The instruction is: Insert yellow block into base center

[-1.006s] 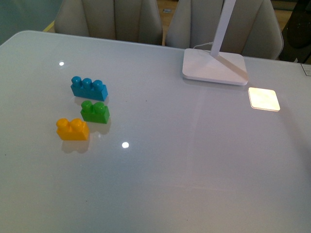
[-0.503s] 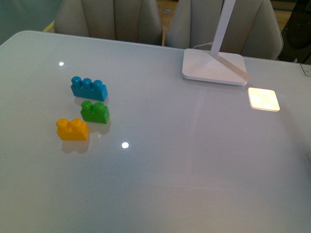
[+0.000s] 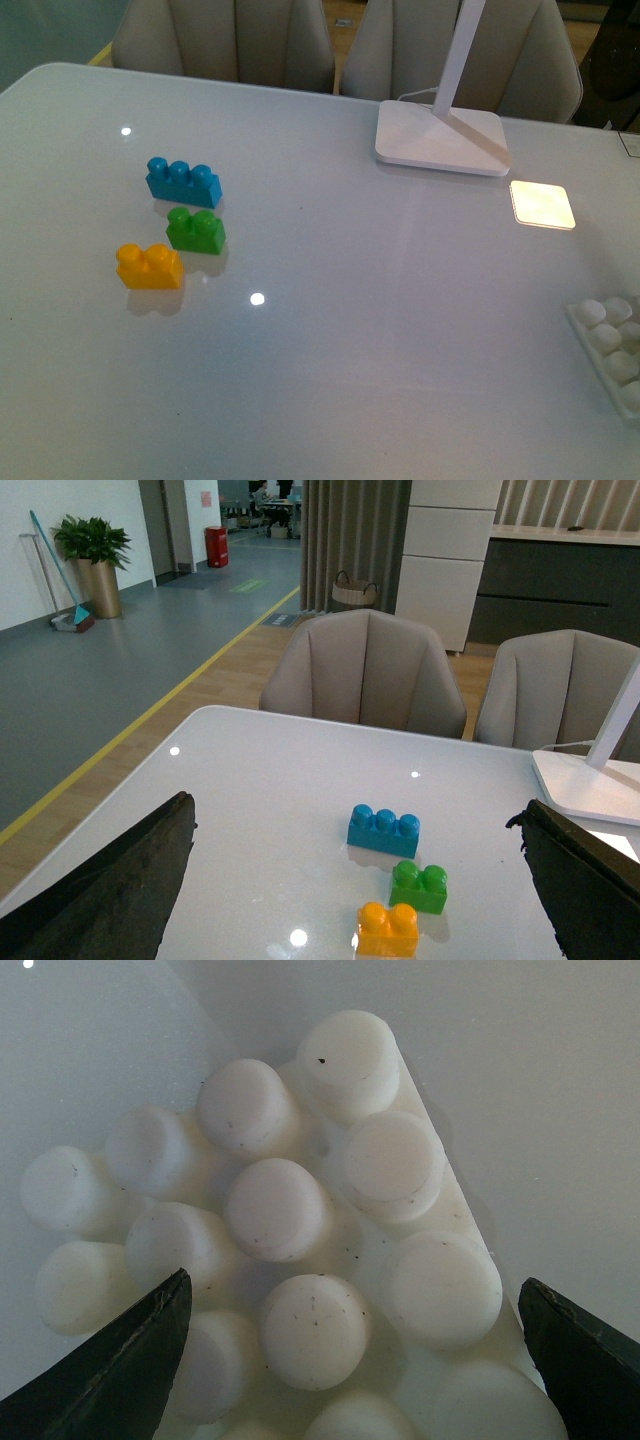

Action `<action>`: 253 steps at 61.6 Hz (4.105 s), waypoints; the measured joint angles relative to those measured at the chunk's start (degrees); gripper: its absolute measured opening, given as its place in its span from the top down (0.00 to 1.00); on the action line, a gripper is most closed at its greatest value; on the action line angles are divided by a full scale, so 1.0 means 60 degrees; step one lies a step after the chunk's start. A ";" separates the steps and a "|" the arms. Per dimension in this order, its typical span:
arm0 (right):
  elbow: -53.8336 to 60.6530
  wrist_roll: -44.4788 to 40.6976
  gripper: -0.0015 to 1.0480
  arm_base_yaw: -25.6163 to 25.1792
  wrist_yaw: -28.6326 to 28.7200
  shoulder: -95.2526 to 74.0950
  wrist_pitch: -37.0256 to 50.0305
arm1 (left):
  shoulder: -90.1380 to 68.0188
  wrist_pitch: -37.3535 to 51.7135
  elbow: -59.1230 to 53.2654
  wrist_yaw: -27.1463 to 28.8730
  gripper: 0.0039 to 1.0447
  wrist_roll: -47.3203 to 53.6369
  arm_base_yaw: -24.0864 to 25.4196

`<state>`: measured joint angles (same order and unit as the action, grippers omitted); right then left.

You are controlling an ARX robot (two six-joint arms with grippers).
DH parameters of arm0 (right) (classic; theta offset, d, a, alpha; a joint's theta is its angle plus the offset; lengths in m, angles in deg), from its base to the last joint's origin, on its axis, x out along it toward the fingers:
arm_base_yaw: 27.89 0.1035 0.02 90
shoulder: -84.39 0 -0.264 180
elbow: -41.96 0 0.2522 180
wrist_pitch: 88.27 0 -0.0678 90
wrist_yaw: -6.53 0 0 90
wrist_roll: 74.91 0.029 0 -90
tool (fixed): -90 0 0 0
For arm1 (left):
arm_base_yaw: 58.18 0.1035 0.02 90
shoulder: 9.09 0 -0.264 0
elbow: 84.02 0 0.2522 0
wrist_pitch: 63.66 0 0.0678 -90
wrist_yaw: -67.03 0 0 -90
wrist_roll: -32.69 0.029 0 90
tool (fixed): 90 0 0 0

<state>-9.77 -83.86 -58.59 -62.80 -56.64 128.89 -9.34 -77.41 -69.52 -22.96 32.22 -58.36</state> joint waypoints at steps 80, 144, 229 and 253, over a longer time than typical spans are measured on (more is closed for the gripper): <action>-0.1814 0.6863 0.08 0.7901 -0.4699 -0.0091 -0.1741 | 0.0000 0.0000 0.0000 -0.0004 0.07 0.0000 0.0000; -0.5326 0.9650 0.08 1.0739 -0.5158 -0.1016 -0.4211 | 0.0000 0.0000 0.0000 -0.0004 0.07 0.0000 0.0000; 0.1603 0.6677 0.09 0.6204 -0.2004 0.6564 -0.2736 | 0.0000 0.0000 0.0000 -0.0004 0.07 0.0004 0.0000; 0.4834 0.2186 0.51 0.5129 -0.3413 1.1406 0.1909 | 0.0011 -0.0004 0.0000 -0.0004 0.07 0.0004 0.0000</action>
<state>19.23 -70.74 -27.82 -83.28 11.80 140.34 -9.27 -77.43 -69.52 -22.98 32.25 -58.36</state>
